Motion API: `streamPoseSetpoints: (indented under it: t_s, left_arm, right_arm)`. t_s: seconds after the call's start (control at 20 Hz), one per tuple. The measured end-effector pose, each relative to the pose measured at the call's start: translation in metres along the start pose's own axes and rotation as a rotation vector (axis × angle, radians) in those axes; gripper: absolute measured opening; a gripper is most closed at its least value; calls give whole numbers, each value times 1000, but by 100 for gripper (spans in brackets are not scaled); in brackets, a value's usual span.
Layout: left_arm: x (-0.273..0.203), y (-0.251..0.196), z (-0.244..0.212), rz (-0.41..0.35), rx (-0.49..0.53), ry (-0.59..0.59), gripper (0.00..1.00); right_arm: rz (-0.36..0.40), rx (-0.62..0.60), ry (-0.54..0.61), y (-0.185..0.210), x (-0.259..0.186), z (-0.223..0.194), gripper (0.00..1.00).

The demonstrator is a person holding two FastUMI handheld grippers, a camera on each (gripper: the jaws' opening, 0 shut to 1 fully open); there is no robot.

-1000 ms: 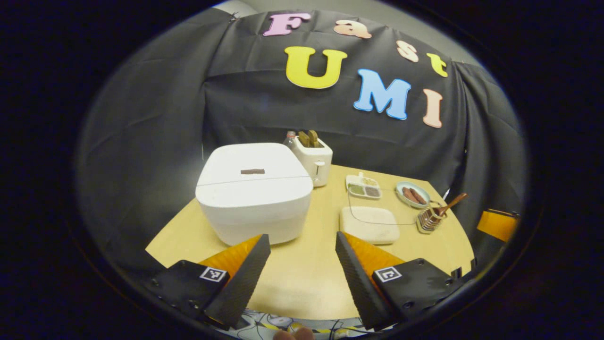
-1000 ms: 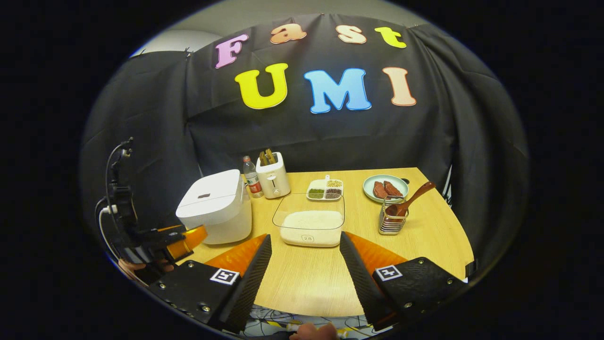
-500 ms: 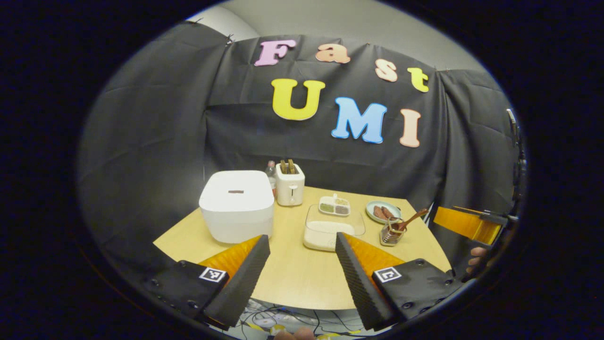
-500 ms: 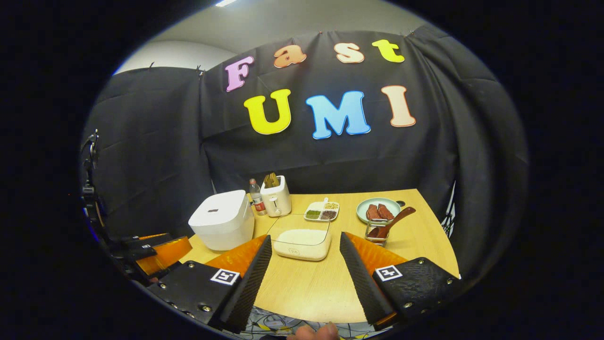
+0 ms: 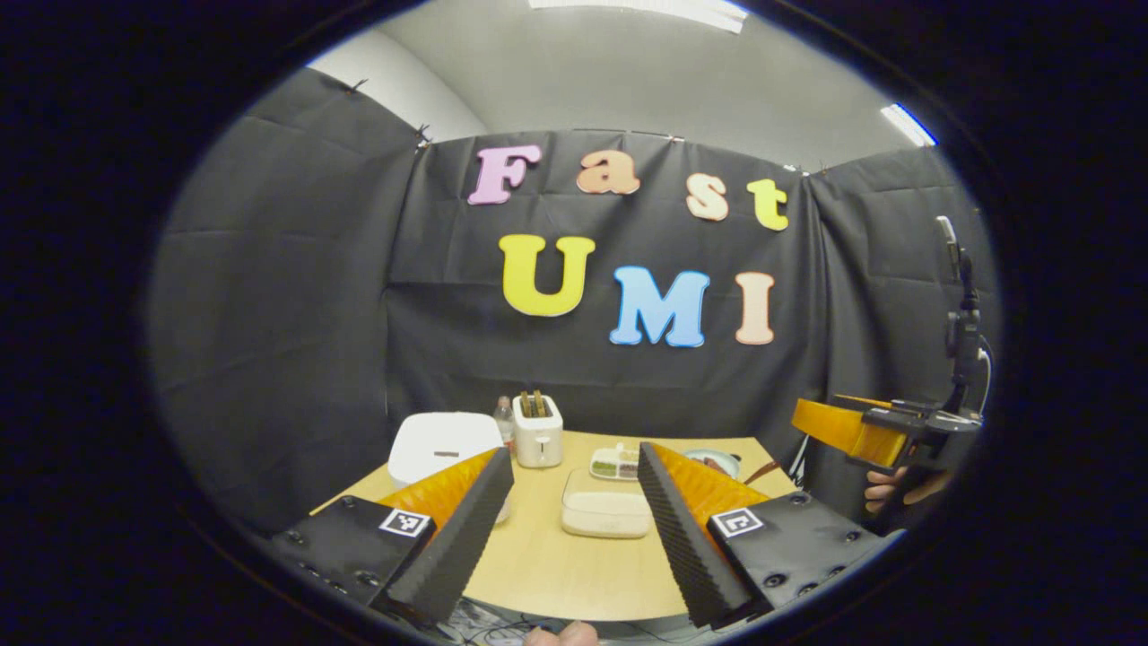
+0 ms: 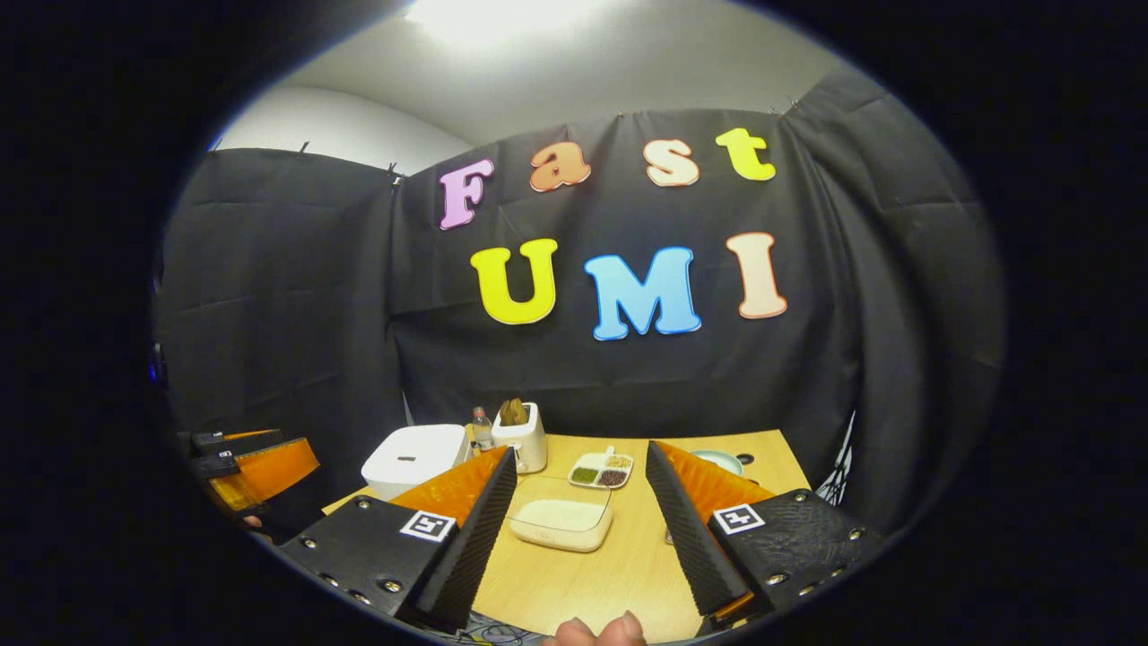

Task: Close the left gripper, press the button to open the rice cooker; take a wooden spoon from the chopstick holder with the right hand, scoop a spoonful of rice and pour it into the rice cooker, then put the wooden spoon back into the chopstick holder.

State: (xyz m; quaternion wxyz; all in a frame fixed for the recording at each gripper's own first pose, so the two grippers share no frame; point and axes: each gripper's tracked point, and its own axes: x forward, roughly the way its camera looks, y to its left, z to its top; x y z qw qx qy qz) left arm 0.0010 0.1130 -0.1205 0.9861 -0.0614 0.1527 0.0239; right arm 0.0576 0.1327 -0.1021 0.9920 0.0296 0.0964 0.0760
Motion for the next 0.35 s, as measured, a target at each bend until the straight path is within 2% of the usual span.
streamPoseSetpoints:
  t_s: [0.25,0.3,0.35]
  left_arm:
    - [3,24,42,-25,-55,-52,95]
    - [6,28,48,-35,-70,-60,95]
    - [6,32,52,-46,-78,-65,95]
  right_arm:
    - [-84,-29,-132,8,-7,62,89]
    - [-113,-36,-146,7,-8,68,81]
    - [-134,-42,-154,7,-8,72,81]
